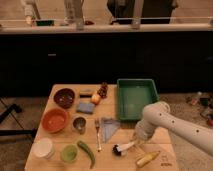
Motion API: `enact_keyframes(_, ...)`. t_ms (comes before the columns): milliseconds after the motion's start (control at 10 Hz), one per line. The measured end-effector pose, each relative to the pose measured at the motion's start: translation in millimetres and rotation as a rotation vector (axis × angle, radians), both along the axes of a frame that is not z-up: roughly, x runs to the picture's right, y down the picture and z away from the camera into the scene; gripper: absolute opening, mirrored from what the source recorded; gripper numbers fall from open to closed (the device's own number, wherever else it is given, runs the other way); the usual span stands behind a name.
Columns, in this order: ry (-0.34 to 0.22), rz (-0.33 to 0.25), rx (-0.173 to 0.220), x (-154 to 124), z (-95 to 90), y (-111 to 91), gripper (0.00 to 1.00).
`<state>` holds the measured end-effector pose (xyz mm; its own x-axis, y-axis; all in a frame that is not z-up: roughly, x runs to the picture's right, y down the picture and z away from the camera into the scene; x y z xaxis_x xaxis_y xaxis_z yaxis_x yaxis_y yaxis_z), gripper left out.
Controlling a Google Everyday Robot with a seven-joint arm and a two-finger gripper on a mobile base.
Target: Place brush in purple bowl
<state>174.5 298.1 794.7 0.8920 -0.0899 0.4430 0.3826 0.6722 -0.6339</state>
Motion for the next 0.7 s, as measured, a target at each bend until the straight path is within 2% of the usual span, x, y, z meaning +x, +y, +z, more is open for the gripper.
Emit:
enact_keyframes(200,0.014,-0.004,0.008,2.9,-1.6,-1.1,0.19)
enact_keyframes(300,0.035,0.012,0.029,2.7,-7.0,-7.9,0.19)
enact_keyframes(500,0.072,0.034,0.084,-4.4,-31.5,-34.3,0.19)
enact_keyframes(700,0.079,0.044,0.140,-21.0,-60.9,-66.7,0.19)
